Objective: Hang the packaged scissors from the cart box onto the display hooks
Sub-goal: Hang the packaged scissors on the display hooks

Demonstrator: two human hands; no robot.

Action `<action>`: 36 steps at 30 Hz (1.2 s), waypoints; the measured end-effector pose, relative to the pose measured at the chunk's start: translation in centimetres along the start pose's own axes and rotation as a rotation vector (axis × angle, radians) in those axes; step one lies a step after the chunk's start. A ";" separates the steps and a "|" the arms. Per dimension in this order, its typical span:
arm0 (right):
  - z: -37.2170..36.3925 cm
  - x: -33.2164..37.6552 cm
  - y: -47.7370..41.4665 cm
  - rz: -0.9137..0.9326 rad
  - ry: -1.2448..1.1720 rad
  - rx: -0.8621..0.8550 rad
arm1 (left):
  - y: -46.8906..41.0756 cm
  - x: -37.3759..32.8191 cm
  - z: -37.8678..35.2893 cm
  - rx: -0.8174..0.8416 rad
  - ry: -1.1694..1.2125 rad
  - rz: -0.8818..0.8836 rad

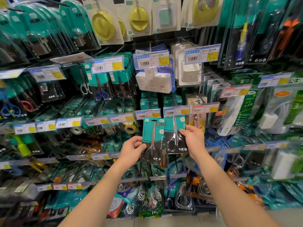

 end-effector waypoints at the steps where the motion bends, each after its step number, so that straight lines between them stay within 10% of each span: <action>1: 0.0 0.0 -0.2 0.018 0.019 0.004 | 0.0 -0.1 -0.1 0.007 0.001 -0.004; 36: -1.2 1.3 -2.8 0.199 0.259 -0.064 | -0.2 2.0 -1.2 0.064 0.046 -0.029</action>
Point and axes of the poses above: each hand's wrist, its own y-axis away from the middle knuckle, its own z-axis out of the back of the hand, x = y × z, the point moved 1 cm from there along -y, towards the middle knuckle, and after that the axes turned 15 degrees about -x, right-handed, at the moved point
